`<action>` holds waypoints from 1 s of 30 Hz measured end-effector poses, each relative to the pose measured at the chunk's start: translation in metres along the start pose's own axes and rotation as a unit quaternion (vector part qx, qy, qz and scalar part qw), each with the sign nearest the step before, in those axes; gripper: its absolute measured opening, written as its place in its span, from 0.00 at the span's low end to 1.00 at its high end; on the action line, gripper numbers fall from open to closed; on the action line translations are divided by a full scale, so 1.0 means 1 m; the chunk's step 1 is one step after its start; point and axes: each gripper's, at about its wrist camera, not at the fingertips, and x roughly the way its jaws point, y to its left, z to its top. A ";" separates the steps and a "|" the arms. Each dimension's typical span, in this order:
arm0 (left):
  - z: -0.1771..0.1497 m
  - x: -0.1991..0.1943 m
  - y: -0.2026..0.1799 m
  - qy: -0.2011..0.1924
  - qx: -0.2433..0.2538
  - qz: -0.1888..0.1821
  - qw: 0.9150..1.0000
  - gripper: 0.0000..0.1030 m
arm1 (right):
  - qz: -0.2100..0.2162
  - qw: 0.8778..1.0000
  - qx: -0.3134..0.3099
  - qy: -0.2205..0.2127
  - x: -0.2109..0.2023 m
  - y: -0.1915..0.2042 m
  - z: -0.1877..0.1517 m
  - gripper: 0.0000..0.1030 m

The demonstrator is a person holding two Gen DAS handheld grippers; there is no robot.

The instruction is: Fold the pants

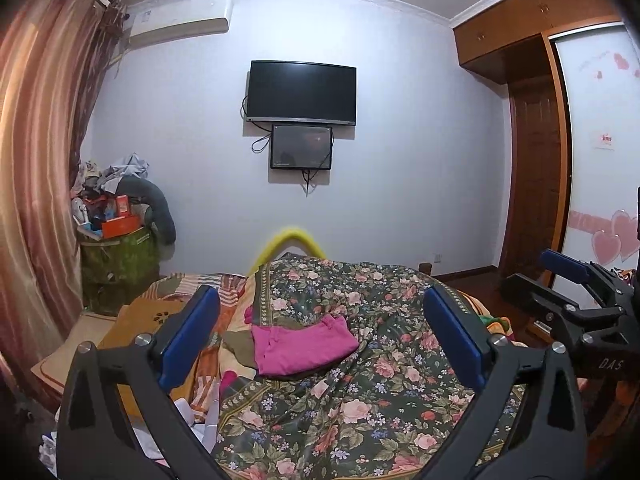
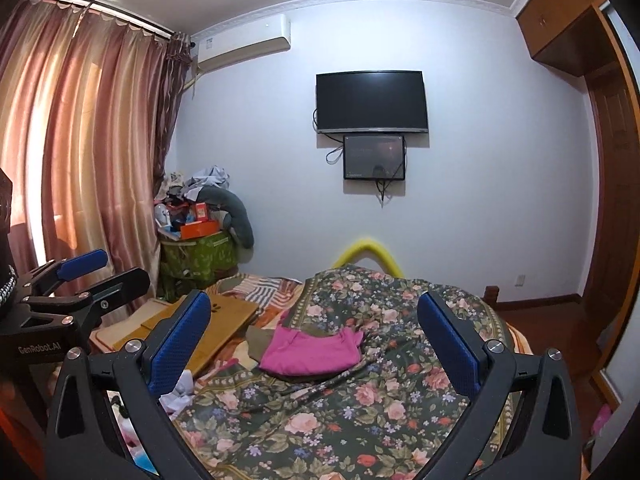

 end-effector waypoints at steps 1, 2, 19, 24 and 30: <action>0.000 0.000 -0.001 0.000 0.001 0.001 1.000 1.00 | 0.000 1.000 0.002 0.002 0.000 0.000 0.000 1.00; 0.000 0.001 -0.001 0.000 0.002 0.002 1.000 1.00 | 0.000 1.000 0.002 0.002 0.000 -0.001 0.000 1.00; -0.001 -0.001 -0.004 -0.006 0.005 0.007 1.000 1.00 | 0.007 1.000 0.003 0.005 -0.005 -0.002 0.004 1.00; 0.000 -0.002 -0.004 -0.004 0.007 0.002 1.000 1.00 | 0.005 1.000 0.004 0.003 -0.007 -0.002 0.006 1.00; 0.000 -0.003 -0.004 -0.005 0.009 0.001 1.000 1.00 | 0.005 1.000 0.005 0.001 -0.008 0.000 0.007 1.00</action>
